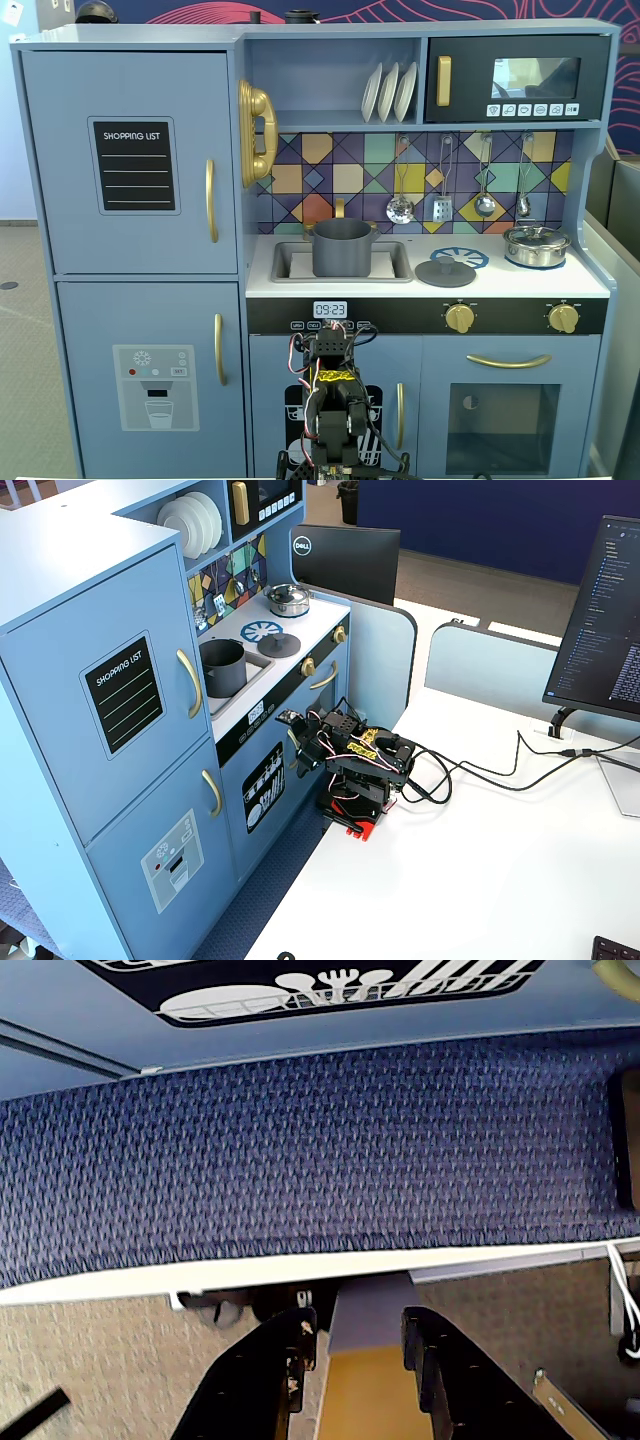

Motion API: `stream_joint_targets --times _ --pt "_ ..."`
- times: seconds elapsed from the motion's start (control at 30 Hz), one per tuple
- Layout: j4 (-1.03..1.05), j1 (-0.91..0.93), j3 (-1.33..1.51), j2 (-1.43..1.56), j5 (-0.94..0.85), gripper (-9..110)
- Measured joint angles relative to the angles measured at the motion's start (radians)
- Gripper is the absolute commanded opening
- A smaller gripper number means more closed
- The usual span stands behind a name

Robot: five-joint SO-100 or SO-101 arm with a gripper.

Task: Take off the lid from the gray recipient and place it on the counter

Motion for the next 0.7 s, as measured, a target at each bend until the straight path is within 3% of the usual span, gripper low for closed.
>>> stream_joint_targets --times 0.7 --pt "0.029 0.032 0.005 0.046 -0.003 3"
